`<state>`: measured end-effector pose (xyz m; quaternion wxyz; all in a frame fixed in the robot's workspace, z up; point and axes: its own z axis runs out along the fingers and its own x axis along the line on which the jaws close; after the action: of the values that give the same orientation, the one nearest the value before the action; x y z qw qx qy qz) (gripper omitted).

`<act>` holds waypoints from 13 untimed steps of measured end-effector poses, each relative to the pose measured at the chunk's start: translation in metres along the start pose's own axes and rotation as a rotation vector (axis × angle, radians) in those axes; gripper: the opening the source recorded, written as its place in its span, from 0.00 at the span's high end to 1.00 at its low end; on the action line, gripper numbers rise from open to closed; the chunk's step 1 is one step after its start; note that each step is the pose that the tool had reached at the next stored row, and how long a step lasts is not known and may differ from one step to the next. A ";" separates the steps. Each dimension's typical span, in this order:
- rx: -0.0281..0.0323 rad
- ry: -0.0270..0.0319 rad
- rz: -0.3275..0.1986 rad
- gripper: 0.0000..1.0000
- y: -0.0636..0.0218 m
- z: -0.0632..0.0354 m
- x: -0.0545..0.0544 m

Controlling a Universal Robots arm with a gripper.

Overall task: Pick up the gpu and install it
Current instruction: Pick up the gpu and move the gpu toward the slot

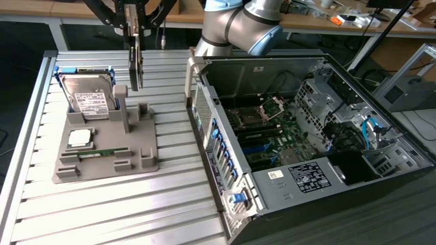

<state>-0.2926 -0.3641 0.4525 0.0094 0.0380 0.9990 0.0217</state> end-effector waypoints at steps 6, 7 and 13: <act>-0.0008 0.0000 0.000 0.73 0.0001 -0.0018 0.000; -0.0009 0.0000 0.000 0.73 0.0001 -0.0018 0.000; -0.0007 0.0003 0.000 0.73 -0.0004 -0.0019 0.000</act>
<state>-0.2923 -0.3646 0.4545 0.0093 0.0379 0.9990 0.0221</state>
